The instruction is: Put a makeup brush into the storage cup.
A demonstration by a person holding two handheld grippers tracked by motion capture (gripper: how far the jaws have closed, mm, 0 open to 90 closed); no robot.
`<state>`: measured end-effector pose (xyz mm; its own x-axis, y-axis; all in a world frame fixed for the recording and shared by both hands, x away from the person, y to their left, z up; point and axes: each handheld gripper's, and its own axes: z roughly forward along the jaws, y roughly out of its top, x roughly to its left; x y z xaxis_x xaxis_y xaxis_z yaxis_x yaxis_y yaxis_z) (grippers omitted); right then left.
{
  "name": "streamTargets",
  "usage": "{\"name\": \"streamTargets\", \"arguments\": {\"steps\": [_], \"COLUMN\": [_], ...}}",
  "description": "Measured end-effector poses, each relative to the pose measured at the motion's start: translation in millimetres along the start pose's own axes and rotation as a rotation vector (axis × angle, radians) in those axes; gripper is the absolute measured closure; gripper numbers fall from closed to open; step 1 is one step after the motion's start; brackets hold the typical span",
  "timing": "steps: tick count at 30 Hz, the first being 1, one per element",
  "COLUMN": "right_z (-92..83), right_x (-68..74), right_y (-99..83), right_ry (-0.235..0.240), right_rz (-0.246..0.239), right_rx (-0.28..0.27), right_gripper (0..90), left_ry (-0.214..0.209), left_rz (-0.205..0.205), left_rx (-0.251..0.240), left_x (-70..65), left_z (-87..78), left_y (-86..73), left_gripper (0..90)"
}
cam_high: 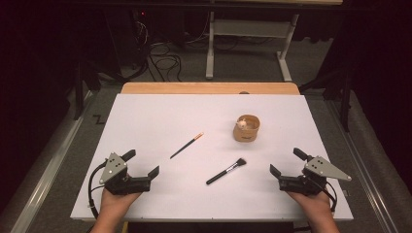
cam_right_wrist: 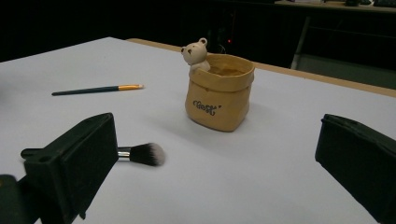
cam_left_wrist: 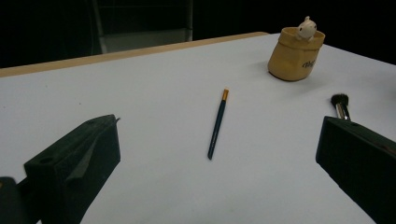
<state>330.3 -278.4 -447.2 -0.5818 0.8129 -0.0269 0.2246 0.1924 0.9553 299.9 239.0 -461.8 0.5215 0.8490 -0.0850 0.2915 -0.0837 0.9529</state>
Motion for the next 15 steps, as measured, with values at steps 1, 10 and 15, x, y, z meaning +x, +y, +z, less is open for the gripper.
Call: {"name": "streamTargets", "arguments": {"steps": [1, 10, 15], "right_z": [-0.6, -3.2, -3.8], "right_x": [0.2, -1.6, -1.6], "right_y": [0.0, 0.0, 1.2], "right_ry": [-0.003, -0.016, -0.019], "right_rz": [0.000, -0.015, -0.015], "right_rx": [-0.002, -0.012, -0.019], "right_gripper": [0.2, 0.3, 0.3], "left_ry": [0.002, 0.010, 0.010], "left_rz": [0.000, -0.007, -0.004], "left_rx": [-0.003, -0.011, -0.008], "left_x": [0.1, -0.7, -0.9], "left_z": [-0.4, -0.4, -0.2], "left_y": [0.2, 0.1, 0.1], "left_gripper": [0.6, 0.6, 0.6]}}
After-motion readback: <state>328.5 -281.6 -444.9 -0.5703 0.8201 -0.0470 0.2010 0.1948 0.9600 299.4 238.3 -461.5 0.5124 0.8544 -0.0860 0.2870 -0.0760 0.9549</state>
